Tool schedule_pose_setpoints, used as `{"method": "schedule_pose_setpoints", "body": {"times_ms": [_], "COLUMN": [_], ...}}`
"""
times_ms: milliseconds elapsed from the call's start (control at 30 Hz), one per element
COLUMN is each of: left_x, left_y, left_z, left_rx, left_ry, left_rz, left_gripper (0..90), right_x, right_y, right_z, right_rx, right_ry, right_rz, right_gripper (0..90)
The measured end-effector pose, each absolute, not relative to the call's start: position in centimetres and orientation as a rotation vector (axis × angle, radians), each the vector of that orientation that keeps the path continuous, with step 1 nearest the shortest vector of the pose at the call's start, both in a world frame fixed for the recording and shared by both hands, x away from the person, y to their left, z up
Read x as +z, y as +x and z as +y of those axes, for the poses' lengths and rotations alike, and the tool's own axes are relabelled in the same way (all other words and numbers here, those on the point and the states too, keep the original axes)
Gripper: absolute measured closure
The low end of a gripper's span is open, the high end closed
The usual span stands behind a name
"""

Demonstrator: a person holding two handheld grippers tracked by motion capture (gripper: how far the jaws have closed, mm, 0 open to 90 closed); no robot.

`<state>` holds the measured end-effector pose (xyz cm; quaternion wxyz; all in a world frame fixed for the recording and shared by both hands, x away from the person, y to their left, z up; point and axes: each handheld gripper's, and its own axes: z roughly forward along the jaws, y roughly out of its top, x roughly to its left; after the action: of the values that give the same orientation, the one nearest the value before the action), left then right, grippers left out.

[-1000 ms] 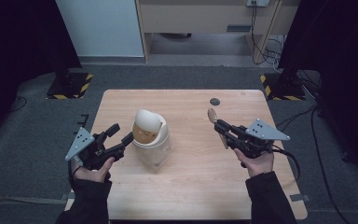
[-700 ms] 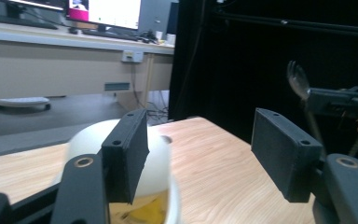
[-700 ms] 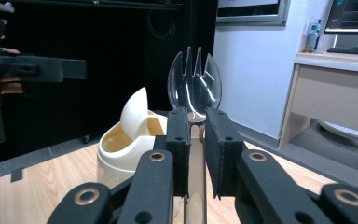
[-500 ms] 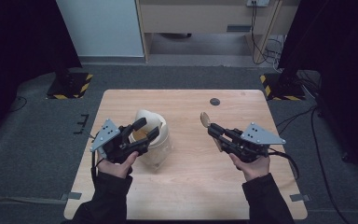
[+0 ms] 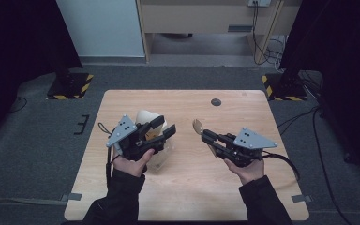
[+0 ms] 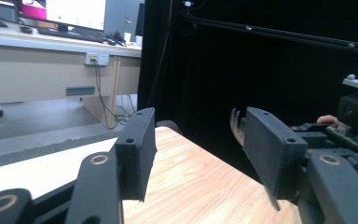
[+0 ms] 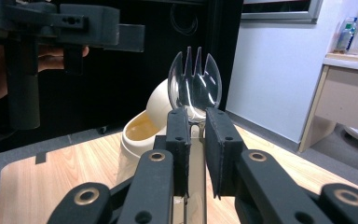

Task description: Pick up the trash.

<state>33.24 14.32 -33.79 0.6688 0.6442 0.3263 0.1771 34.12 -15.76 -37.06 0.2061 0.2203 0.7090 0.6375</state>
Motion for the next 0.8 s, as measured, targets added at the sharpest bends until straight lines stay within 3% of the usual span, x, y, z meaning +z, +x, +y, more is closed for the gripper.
{"method": "schedule_pose_setpoints", "body": {"times_ms": [800], "left_x": [-35.0], "left_y": [34.3], "left_z": [9.5], "left_rx": [0.263], "left_ry": [1.466], "left_rz": [0.767], "left_gripper": [57.5], "right_x": [-37.6], "right_y": [34.0], "right_z": [-15.2], "right_rx": [1.77], "right_ry": [0.586], "right_rz": [1.997], "right_gripper": [80.4]}}
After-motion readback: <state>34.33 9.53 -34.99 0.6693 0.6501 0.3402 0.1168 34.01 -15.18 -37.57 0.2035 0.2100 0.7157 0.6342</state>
